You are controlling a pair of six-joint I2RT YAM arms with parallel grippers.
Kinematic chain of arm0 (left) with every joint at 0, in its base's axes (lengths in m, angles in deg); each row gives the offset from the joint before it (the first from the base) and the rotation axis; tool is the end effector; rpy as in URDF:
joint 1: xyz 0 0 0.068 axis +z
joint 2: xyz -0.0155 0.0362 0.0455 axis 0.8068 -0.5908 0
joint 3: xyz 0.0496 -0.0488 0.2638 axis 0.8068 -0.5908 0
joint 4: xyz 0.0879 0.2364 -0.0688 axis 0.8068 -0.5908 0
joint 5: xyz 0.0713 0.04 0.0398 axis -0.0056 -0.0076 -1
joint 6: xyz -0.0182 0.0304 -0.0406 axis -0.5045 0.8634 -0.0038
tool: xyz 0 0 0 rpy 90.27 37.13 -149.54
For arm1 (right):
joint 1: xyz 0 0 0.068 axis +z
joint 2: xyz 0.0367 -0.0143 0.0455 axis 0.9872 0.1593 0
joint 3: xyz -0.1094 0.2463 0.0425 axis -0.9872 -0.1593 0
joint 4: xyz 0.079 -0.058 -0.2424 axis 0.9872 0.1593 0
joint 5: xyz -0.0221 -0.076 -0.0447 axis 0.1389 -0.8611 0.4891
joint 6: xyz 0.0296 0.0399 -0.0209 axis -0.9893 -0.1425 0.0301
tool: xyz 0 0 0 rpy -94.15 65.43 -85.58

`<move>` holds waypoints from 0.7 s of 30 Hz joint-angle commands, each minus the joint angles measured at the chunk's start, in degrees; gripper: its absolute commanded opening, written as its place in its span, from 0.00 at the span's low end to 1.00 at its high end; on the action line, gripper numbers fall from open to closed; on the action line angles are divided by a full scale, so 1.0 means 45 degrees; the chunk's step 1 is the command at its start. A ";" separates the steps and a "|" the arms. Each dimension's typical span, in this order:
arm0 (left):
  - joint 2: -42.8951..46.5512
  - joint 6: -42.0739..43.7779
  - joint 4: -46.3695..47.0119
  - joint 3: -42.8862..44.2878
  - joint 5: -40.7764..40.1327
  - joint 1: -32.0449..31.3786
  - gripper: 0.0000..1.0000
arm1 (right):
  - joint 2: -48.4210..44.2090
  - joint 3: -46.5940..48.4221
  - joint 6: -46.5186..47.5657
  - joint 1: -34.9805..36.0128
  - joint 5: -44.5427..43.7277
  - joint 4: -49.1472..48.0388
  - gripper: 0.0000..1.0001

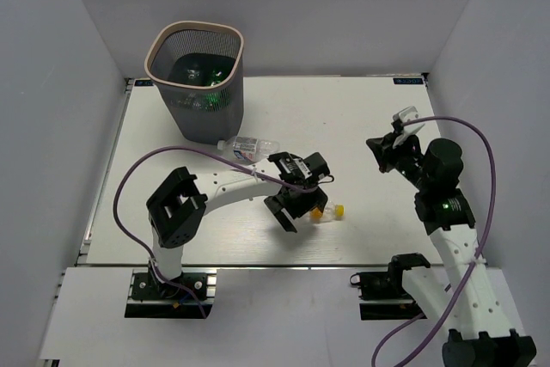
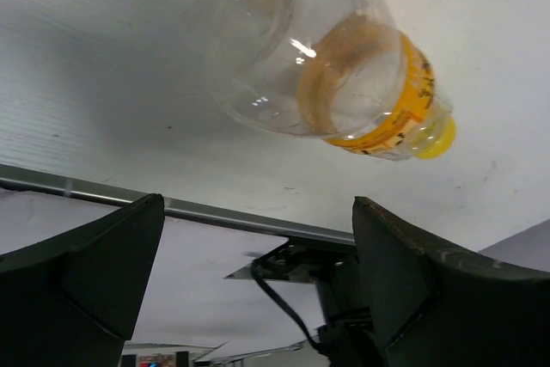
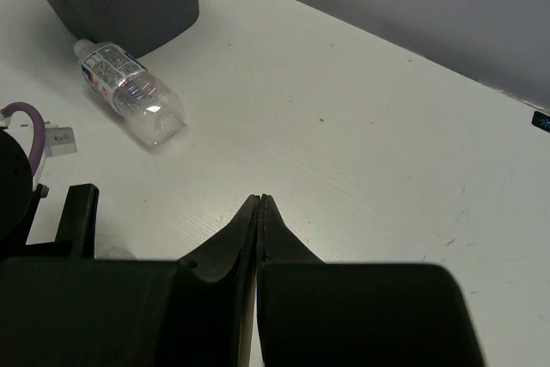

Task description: Put the plastic bottles in the bin

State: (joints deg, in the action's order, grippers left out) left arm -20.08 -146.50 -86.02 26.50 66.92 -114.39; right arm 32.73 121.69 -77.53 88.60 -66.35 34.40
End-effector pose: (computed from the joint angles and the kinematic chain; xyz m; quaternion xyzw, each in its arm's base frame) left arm 0.1807 -0.3215 0.2155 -0.2870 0.9541 -0.0846 0.0153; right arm 0.1704 0.0365 0.3441 -0.2227 0.7073 0.1403 0.6561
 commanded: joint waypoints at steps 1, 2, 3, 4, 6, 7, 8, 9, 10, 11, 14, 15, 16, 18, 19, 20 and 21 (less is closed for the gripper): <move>0.0735 -0.1463 0.0625 0.0019 -0.0674 -0.0049 1.00 | -0.0504 -0.0434 0.0051 -0.0222 0.0301 0.0323 0.00; 0.0735 -0.1466 0.1015 -0.0155 -0.0830 -0.0049 1.00 | -0.0717 -0.0551 -0.0065 -0.0261 0.0340 0.0401 0.00; 0.0600 -0.1582 0.1329 -0.0273 -0.0948 -0.0049 1.00 | -0.0739 -0.0591 -0.0028 -0.0301 0.0514 0.0479 0.00; 0.0598 -0.1699 0.1835 -0.0409 -0.0949 -0.0049 1.00 | -0.0778 -0.0591 -0.0028 -0.0378 0.0516 0.0538 0.00; 0.0482 -0.1700 0.2113 -0.0411 -0.1086 -0.0049 1.00 | -0.0973 -0.0747 0.0069 -0.0418 0.0652 0.0714 0.00; 0.0481 -0.1816 0.2307 -0.0411 -0.1241 -0.0049 1.00 | -0.1070 -0.0786 0.0147 -0.0437 0.0672 0.0714 0.00; 0.0481 -0.1817 0.2308 -0.0411 -0.1242 -0.0049 1.00 | -0.1110 -0.0864 0.0187 -0.0534 0.0711 0.0811 0.00; 0.0365 -0.1972 0.2308 -0.0411 -0.1242 -0.0049 1.00 | -0.1246 -0.0923 0.0207 -0.0497 0.0750 0.0870 0.00; 0.0228 -0.1974 0.2154 -0.0411 -0.1242 -0.0049 1.00 | -0.1266 -0.1020 0.0245 -0.0574 0.0770 0.0851 0.00; 0.0227 -0.2109 0.2152 -0.0411 -0.1242 -0.0049 1.00 | -0.1344 -0.1118 0.0246 -0.0632 0.0809 0.0890 0.00; 0.0110 -0.2247 0.3104 -0.1052 -0.1242 0.0223 1.00 | -0.1481 -0.1196 0.0129 -0.0711 0.0907 0.0987 0.00; -0.0006 -0.2247 0.3225 -0.1055 -0.1513 0.0224 1.00 | -0.1559 -0.1216 0.0129 -0.0750 0.0926 0.1046 0.00; -0.0123 -0.2247 0.3226 -0.1055 -0.1651 0.0224 1.00 | -0.1540 -0.1216 0.0109 -0.0731 0.0946 0.1104 0.00; -0.0572 -0.2247 0.2975 -0.0744 -0.1826 0.0340 1.00 | -0.1676 -0.1197 0.0109 -0.0809 0.0965 0.1241 0.00; -0.0728 -0.2247 0.2837 -0.0607 -0.1828 0.0341 1.00 | -0.1657 -0.1197 0.0128 -0.0828 0.0927 0.1338 0.00; -0.0865 -0.2247 0.2700 -0.0451 -0.1828 0.0341 1.00 | -0.1773 -0.1197 0.0167 -0.0848 0.0926 0.1378 0.00; -0.1002 -0.2131 0.2699 -0.0450 -0.1963 0.0341 1.00 | -0.1794 -0.1197 0.0206 -0.0906 0.0926 0.1417 0.00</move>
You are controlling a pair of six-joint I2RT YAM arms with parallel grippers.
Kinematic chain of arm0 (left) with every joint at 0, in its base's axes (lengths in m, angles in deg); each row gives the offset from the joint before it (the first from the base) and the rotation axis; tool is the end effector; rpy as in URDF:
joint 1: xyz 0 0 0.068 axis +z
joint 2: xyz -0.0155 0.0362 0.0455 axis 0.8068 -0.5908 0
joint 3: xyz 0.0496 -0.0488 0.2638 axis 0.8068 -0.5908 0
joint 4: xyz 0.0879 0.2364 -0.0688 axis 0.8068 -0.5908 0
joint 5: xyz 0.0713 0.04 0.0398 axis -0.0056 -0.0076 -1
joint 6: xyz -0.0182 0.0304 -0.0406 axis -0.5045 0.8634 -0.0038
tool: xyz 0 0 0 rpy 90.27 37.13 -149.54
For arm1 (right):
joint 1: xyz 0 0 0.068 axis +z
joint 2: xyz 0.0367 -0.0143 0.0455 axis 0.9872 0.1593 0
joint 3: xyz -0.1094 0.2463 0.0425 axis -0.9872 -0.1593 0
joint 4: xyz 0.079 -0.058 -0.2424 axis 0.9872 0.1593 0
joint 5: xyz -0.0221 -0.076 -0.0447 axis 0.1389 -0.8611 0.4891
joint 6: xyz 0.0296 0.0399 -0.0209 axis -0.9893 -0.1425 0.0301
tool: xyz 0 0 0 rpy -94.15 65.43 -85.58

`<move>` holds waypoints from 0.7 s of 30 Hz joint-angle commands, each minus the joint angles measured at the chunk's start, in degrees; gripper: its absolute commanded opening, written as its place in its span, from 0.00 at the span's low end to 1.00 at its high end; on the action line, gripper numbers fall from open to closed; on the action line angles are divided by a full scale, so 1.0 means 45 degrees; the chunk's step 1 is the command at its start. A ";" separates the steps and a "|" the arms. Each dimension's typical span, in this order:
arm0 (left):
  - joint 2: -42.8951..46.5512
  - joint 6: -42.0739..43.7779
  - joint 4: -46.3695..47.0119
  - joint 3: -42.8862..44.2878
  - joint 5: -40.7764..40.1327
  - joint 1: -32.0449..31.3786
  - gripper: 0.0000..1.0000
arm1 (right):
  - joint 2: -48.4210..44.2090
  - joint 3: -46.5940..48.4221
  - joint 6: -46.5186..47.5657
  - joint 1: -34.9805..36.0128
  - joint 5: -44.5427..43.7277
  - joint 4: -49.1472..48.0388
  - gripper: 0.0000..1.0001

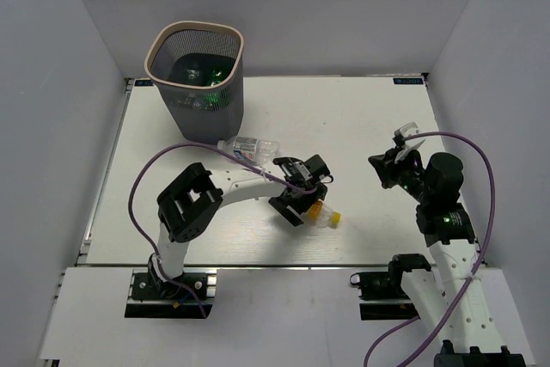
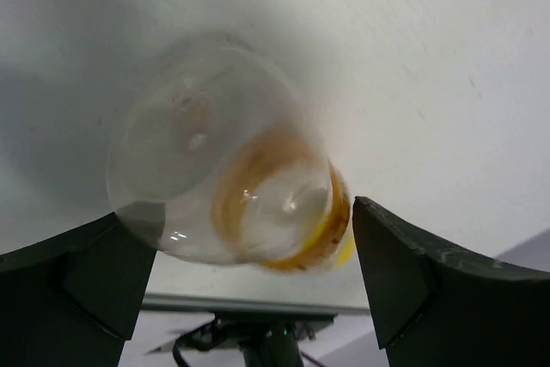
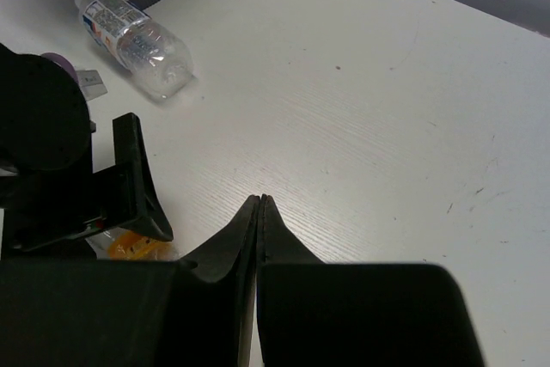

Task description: Put the plastic bottles in the bin

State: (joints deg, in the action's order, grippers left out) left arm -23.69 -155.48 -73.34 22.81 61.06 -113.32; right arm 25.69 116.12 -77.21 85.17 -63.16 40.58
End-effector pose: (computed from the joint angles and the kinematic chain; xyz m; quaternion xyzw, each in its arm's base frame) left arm 0.1992 -0.3321 0.1810 -0.3733 0.9170 -0.1238 0.0666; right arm 0.1483 0.0262 0.3164 -0.2172 0.7337 0.1459 0.6270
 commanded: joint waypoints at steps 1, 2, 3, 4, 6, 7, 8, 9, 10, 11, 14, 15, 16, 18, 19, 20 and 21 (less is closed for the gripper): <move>-0.0202 -0.0134 -0.0118 0.0371 -0.0663 0.0103 1.00 | -0.0307 0.0023 0.0173 -0.0163 0.0179 0.0159 0.00; -0.0202 -0.0134 -0.0118 0.0217 -0.0818 0.0219 0.98 | -0.0347 0.0042 0.0173 -0.0202 0.0236 0.0237 0.12; -0.0202 -0.0134 -0.0118 0.0215 -0.1013 0.0220 0.94 | -0.0366 0.0023 0.0154 -0.0222 0.0237 0.0296 0.27; -0.0202 0.0060 -0.0118 0.0215 -0.1015 0.0220 0.90 | -0.0367 0.0042 0.0153 -0.0241 0.0217 0.0393 0.40; -0.0085 0.0334 -0.0118 0.0215 -0.1345 0.0337 0.81 | -0.0347 0.0061 0.0095 -0.0261 0.0354 0.0550 0.54; -0.0085 0.0703 -0.0118 0.0215 -0.1347 0.0338 0.66 | -0.0289 0.0081 0.0056 -0.0242 0.0412 0.0589 0.54; 0.0031 0.0938 -0.0118 0.0215 -0.1540 0.0338 0.57 | -0.0288 0.0081 0.0056 -0.0280 0.0509 0.0667 0.54; 0.0148 0.1211 -0.0234 0.0408 -0.1658 0.0338 0.48 | -0.0269 0.0120 0.0056 -0.0281 0.0568 0.0687 0.54; 0.0150 0.2007 -0.0235 0.0720 -0.1853 0.0338 0.29 | -0.0211 0.0120 0.0056 -0.0281 0.0646 0.0707 0.54; 0.0324 0.2518 -0.0371 0.0974 -0.2029 0.0338 0.20 | -0.0094 0.0159 0.0094 -0.0300 0.0705 0.0746 0.52; 0.0597 0.5015 -0.1424 0.2457 -0.3333 0.0338 0.00 | 0.0295 0.0334 0.0153 -0.0319 0.0998 0.0824 0.41; 0.0599 0.5757 -0.1755 0.3331 -0.3706 0.0222 0.00 | 0.0433 0.0316 0.0115 -0.0320 0.1192 0.0785 0.41; 0.0773 0.7408 -0.2474 0.3823 -0.4193 0.0221 0.00 | 0.0531 0.0373 0.0114 -0.0300 0.1271 0.0766 0.41; 0.0931 0.9058 -0.3161 0.5225 -0.5698 0.0084 0.00 | 0.1136 0.0452 -0.0080 -0.0320 0.1446 0.0746 0.43; 0.1124 0.9568 -0.3648 0.5679 -0.6108 0.0084 0.00 | 0.1311 0.0471 -0.0139 -0.0339 0.1525 0.0707 0.46; 0.1455 1.0792 -0.3963 0.6032 -0.6538 0.0258 0.00 | 0.1603 0.0549 -0.0178 -0.0320 0.1584 0.0649 0.46; 0.1690 1.1287 -0.3966 0.6461 -0.6890 0.0414 0.00 | 0.1896 0.0569 -0.0275 -0.0320 0.1720 0.0474 0.46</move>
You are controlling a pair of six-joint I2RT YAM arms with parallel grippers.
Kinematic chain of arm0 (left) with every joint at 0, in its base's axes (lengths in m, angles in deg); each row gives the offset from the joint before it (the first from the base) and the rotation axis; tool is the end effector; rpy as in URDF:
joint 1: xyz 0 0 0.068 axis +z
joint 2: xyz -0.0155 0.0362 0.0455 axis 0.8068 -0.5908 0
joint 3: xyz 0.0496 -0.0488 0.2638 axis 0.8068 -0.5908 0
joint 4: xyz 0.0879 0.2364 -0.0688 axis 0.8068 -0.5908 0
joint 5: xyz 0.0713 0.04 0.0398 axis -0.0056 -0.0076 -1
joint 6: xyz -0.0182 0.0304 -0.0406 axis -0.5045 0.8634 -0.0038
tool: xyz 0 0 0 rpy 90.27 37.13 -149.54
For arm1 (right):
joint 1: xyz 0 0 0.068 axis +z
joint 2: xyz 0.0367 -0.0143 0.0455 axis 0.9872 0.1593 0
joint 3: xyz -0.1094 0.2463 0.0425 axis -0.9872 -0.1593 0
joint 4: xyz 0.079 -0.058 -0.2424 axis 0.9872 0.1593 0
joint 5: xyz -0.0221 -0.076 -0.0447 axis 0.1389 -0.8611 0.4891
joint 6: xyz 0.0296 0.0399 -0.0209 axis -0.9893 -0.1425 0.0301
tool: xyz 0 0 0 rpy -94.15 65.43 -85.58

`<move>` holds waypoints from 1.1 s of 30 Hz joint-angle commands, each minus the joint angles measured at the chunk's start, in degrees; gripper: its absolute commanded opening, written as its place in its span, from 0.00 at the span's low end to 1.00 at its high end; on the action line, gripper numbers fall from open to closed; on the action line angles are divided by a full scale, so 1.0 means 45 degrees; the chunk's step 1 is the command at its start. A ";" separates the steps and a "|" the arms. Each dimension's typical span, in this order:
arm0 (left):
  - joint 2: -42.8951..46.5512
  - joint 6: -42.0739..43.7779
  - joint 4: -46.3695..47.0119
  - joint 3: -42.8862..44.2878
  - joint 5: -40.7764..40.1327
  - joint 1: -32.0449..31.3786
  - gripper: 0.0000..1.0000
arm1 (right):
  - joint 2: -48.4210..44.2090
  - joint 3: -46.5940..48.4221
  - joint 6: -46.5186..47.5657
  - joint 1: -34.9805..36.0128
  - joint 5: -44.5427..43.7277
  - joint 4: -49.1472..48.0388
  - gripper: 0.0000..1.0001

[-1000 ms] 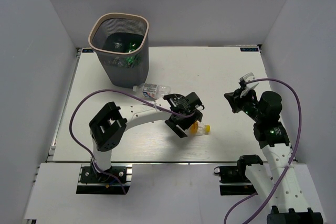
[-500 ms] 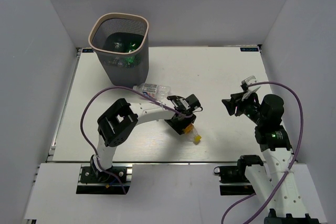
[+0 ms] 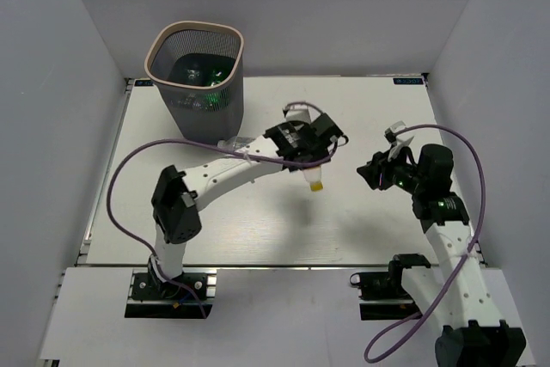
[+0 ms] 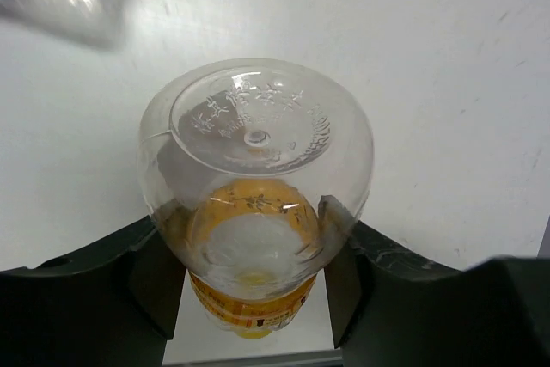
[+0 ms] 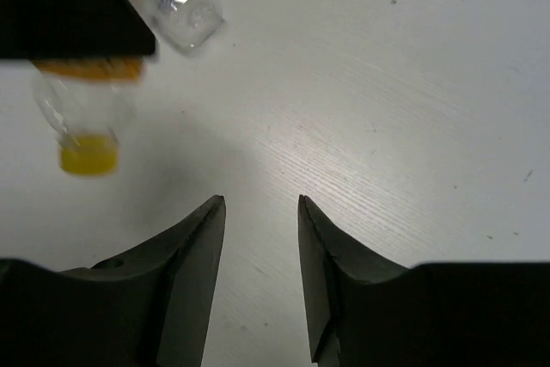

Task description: Put the plastic bottles in the bin

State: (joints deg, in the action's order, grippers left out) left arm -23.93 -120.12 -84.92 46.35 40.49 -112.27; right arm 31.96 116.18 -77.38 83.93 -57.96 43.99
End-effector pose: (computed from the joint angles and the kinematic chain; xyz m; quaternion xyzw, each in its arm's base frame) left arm 0.2310 -0.3469 0.2932 -0.1288 0.9402 -0.1035 0.2980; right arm 0.1666 0.0268 0.2959 -0.2227 0.7758 0.1901 0.5589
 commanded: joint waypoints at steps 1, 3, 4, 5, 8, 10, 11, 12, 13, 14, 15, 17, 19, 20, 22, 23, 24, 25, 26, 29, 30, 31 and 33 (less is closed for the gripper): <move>0.2036 0.4226 -0.1217 0.1408 -0.3251 0.0183 0.00 | 0.0776 0.0613 -0.0257 -0.0062 0.0739 -0.0362 0.46; 0.2896 0.5226 -0.0574 0.1740 -0.3941 0.0572 0.00 | 0.1090 0.0613 -0.0101 -0.0043 0.1304 -0.0714 0.41; 0.3130 0.5540 -0.0030 0.1742 -0.4486 0.0747 0.00 | 0.1207 0.0633 -0.0043 -0.0023 0.1443 -0.0792 0.37; 0.3365 0.6104 0.0208 0.2070 -0.4800 0.0942 0.00 | 0.1324 0.0613 0.0229 0.0035 0.1560 -0.0909 0.35; 0.3795 0.6576 0.0833 0.2656 -0.6245 0.1840 0.02 | 0.1812 0.0808 0.0795 0.0036 0.2146 -0.0931 0.33; 0.3797 0.7141 0.1766 0.3106 -0.6581 0.2660 0.03 | 0.2340 0.1140 0.1185 0.0113 0.2518 -0.0560 0.35; 0.3797 0.7840 0.2140 0.3244 -0.6697 0.2914 0.05 | 0.2476 0.1411 0.1266 0.0113 0.2596 -0.0481 0.35; 0.3642 0.8080 0.2376 0.3439 -0.6698 0.3458 0.05 | 0.2748 0.1472 0.1344 0.0133 0.2693 -0.0132 0.35; 0.3389 0.8256 0.2552 0.3963 -0.6698 0.3715 0.06 | 0.2848 0.1511 0.1615 0.0152 0.2771 -0.0071 0.35; 0.3251 0.8548 0.2728 0.4239 -0.6698 0.3988 0.06 | 0.2907 0.1608 0.1676 0.0172 0.2792 -0.0012 0.35; 0.3115 0.8686 0.2730 0.4435 -0.6582 0.4513 0.11 | 0.2927 0.1571 0.1812 0.0211 0.2830 0.0066 0.35; 0.2860 0.8687 0.2847 0.4691 -0.6581 0.5101 0.13 | 0.2946 0.1551 0.2047 0.0269 0.2889 0.0124 0.39; 0.2529 0.9192 0.3157 0.4575 -0.6892 0.5922 0.23 | 0.3082 0.1628 0.2164 0.0328 0.2889 0.0145 0.43; 0.2353 0.9195 0.3159 0.4574 -0.6893 0.6176 0.30 | 0.3122 0.1648 0.2262 0.0386 0.2870 0.0145 0.54; 0.1806 0.9195 0.2985 0.4691 -0.6661 0.6938 0.48 | 0.3765 0.2096 0.2574 0.0504 0.3141 0.0649 0.61; 0.1650 0.9195 0.2984 0.4846 -0.6388 0.7153 0.55 | 0.3941 0.2252 0.2923 0.0581 0.3317 0.0807 0.71; 0.1494 0.9311 0.2984 0.5118 -0.6250 0.7349 0.72 | 0.4271 0.2660 0.3236 0.0737 0.3454 0.1041 0.73; 0.1202 0.9312 0.2984 0.5295 -0.6017 0.7679 0.79 | 0.4584 0.2799 0.3355 0.0816 0.3707 0.1352 0.76; 0.1064 0.9312 0.2984 0.5509 -0.5589 0.7837 0.83 | 0.4722 0.2878 0.3453 0.0991 0.3710 0.1394 0.87; 0.0945 0.9565 0.2827 0.6389 -0.4788 0.8093 0.92 | 0.5483 0.3365 0.4388 0.1518 0.3690 0.1512 0.90; 0.1119 0.9760 0.2982 0.6235 -0.4533 0.8093 1.00 | 0.5640 0.3561 0.4778 0.1578 0.3671 0.1415 0.90; 0.1392 0.9878 0.3196 0.5983 -0.3969 0.8093 1.00 | 0.6125 0.3775 0.4975 0.1810 0.3690 0.1356 0.90; 0.2539 1.0014 0.3490 0.4971 -0.3168 0.8093 1.00 | 0.6519 0.4049 0.5367 0.2241 0.3768 0.1102 0.90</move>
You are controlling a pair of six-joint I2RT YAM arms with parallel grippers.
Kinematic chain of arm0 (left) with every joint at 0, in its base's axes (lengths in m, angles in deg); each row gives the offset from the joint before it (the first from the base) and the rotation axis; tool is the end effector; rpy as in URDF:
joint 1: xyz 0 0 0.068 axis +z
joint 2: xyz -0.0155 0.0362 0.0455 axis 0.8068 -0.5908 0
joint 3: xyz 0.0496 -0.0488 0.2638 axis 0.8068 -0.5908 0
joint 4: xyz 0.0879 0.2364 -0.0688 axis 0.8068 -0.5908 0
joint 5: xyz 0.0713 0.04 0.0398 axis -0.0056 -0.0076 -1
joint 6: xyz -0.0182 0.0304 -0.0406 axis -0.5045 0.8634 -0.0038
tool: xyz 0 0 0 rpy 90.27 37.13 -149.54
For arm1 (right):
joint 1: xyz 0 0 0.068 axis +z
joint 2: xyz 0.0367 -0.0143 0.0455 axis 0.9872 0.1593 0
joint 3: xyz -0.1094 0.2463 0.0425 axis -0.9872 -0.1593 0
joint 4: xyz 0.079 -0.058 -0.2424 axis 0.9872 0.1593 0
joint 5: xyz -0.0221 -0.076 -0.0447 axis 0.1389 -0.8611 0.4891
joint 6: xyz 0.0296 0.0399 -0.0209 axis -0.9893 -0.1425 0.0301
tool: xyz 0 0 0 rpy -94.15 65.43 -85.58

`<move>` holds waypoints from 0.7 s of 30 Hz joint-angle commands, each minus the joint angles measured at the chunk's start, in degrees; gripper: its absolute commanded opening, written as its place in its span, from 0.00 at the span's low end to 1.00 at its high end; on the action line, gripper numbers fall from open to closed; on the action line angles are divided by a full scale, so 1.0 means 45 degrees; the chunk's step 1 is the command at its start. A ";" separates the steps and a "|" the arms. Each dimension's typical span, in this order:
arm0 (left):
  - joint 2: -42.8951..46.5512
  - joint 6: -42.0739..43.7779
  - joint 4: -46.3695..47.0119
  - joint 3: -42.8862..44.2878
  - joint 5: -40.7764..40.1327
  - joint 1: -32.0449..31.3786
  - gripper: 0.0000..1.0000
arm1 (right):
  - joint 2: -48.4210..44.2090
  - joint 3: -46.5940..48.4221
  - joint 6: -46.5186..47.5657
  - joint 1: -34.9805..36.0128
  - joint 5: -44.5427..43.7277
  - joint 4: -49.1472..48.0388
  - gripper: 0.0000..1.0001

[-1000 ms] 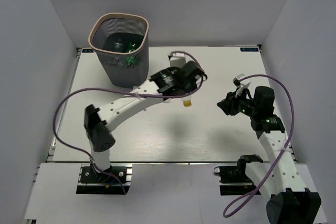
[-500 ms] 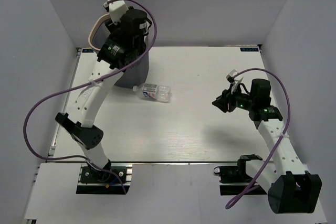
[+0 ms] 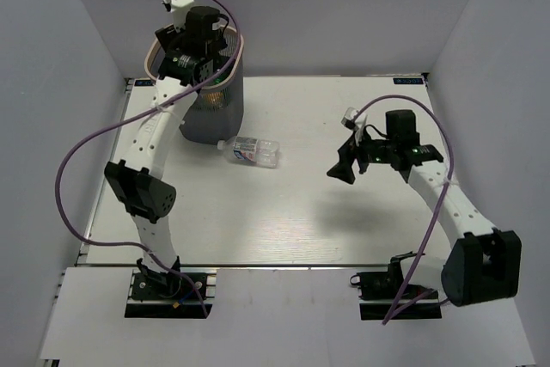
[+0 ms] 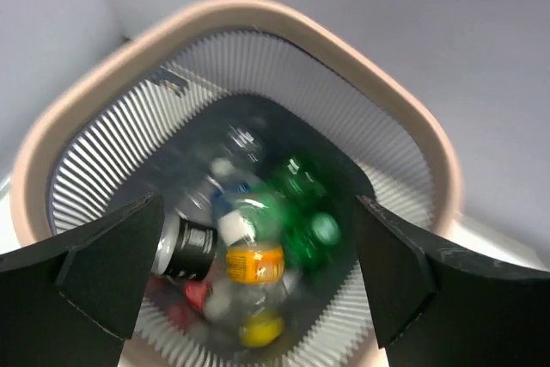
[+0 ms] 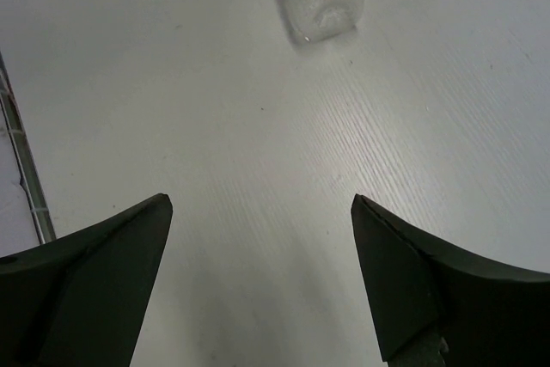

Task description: Put the plastic bottles in the bin

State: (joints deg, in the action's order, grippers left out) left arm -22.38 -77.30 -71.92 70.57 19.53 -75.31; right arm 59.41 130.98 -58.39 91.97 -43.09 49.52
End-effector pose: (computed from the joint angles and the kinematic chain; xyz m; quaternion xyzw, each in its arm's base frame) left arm 0.3945 -0.1277 0.4559 -0.2391 0.7636 0.1114 0.5894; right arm 0.2438 0.0736 0.2871 -0.4274 0.7338 0.2866 0.4435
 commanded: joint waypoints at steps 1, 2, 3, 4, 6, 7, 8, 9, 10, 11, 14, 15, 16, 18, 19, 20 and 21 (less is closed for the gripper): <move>0.2685 0.0500 0.0833 -0.0823 0.2752 -0.0237 1.00 | 0.1116 0.1227 0.1515 0.0880 0.0543 -0.0224 0.90; 0.3232 0.0790 0.1048 -0.1949 0.3403 -0.0412 1.00 | 0.1355 0.1347 0.1886 0.1078 0.0737 -0.0612 0.90; 0.4591 0.1083 0.1901 -0.2714 0.4318 -0.0413 1.00 | 0.1590 0.1464 0.2005 0.1235 0.0778 -0.0848 0.90; 0.5378 0.1956 0.2509 -0.3650 0.6995 -0.0414 1.00 | 0.2095 0.1756 0.2374 0.1642 0.0855 -0.1063 0.90; 0.8410 0.2217 0.4009 -0.8223 1.1714 -0.0531 1.00 | 0.3807 0.2320 0.3931 0.2402 0.0993 -0.1823 0.90; 0.8432 0.2219 0.4019 -0.8249 1.1749 -0.0531 1.00 | 0.3818 0.2325 0.3940 0.2408 0.0954 -0.1865 0.90; 0.9070 0.2026 0.3787 -0.8945 1.2948 -0.0531 1.00 | 0.4128 0.2480 0.4056 0.2563 0.0876 -0.1982 0.90; 1.0353 0.1599 0.3514 -1.0306 1.3211 -0.0531 1.00 | 0.5214 0.3100 0.3825 0.3028 0.0547 -0.2253 0.90; 1.1023 0.1420 0.3164 -1.0958 1.3368 -0.0531 1.00 | 0.5631 0.3396 0.3823 0.3130 0.0544 -0.2314 0.90; 1.1687 0.1225 0.2831 -1.1622 1.3563 -0.0531 1.00 | 0.6331 0.3863 0.3726 0.3208 0.0273 -0.2392 0.90; 1.4337 0.0716 0.1269 -1.3830 1.3313 -0.0531 1.00 | 0.7895 0.4901 0.3256 0.3618 -0.0507 -0.3076 0.90; 1.4930 0.0387 0.0453 -1.4628 1.3118 -0.0531 1.00 | 0.8171 0.5135 0.3469 0.3658 -0.0569 -0.3038 0.90; 1.5497 0.0229 0.0020 -1.4965 1.2923 -0.0531 1.00 | 0.8406 0.5756 0.3646 0.3716 -0.0686 -0.3057 0.90; 1.6919 -0.0335 -0.0878 -1.5919 1.2628 -0.0395 1.00 | 0.9594 0.6518 0.3648 0.4048 -0.1035 -0.2687 0.90; 1.7354 -0.0513 -0.1018 -1.6254 1.2628 -0.0394 1.00 | 0.9793 0.6698 0.3647 0.4107 -0.1038 -0.2686 0.90; 1.7745 -0.0709 -0.1020 -1.6799 1.2628 -0.0394 1.00 | 0.9989 0.6835 0.3319 0.4165 -0.1561 -0.2802 0.90; 1.8348 -0.0884 -0.1136 -1.7055 1.2512 -0.0278 1.00 | 1.0145 0.7069 0.3199 0.4185 -0.1720 -0.2919 0.90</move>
State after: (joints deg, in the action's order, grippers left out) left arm 55.80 -77.28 -71.55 -2.74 75.22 -77.45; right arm 103.63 158.50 -43.55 109.98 -47.40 38.66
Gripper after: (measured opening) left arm 0.998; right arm 0.905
